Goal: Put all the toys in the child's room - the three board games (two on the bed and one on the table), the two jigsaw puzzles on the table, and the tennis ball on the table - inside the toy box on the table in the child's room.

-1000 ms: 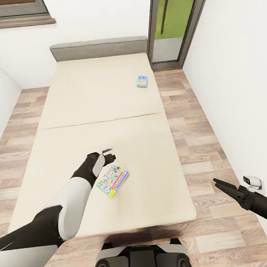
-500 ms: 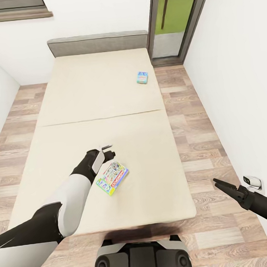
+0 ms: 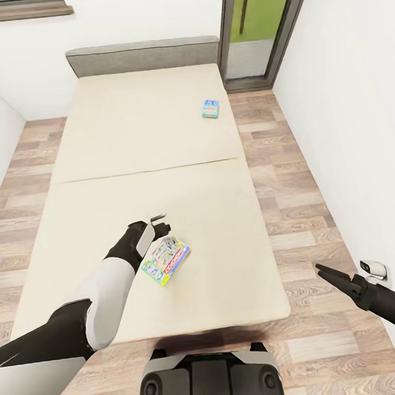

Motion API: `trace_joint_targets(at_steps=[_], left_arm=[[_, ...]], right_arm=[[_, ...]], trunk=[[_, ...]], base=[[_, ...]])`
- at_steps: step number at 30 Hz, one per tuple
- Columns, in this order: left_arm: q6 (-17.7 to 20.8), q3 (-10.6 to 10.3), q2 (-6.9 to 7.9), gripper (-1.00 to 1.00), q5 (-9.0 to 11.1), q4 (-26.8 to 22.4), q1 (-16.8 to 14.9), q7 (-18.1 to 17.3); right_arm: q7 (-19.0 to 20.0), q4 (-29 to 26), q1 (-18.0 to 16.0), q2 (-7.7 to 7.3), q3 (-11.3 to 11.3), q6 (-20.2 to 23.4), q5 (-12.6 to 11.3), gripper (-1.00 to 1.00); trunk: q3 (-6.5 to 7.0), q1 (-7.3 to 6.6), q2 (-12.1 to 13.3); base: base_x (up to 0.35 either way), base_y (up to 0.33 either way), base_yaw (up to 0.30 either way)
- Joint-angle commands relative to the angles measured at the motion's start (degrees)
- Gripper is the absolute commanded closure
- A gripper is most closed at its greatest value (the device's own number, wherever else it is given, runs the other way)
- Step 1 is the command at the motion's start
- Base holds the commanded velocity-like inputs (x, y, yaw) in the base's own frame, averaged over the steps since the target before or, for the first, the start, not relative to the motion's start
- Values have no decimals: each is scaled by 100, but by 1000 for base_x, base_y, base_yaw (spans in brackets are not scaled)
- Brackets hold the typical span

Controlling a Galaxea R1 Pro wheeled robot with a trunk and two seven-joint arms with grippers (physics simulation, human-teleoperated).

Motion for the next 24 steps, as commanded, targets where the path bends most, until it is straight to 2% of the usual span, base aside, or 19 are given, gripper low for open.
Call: trace_joint_targets(at_steps=[1,7,15,24], left_arm=[[20,9,-4,-100,59,-10,-1,39],[-29,9,-4,-100,59,-11,-1,37],[-381,9,-4,-100,59,-17,-1,37],[-542,9,-4,-100,59,-18,-1,31]], right_arm=[[3,0,-2,-2,-2,41,-25,-100],[3,0,-2,-2,-9,41,-21,-100],[8,0,-3,-6,-16,41,-19,-100],[12,0,-4,-9,-23,41,-25,-100]], trunk=[[-16,3,-9],[-73,3,-9],[-149,3,-9],[-234,3,-9]], base=[[0,0,0],[0,0,0],[0,0,0],[0,0,0]])
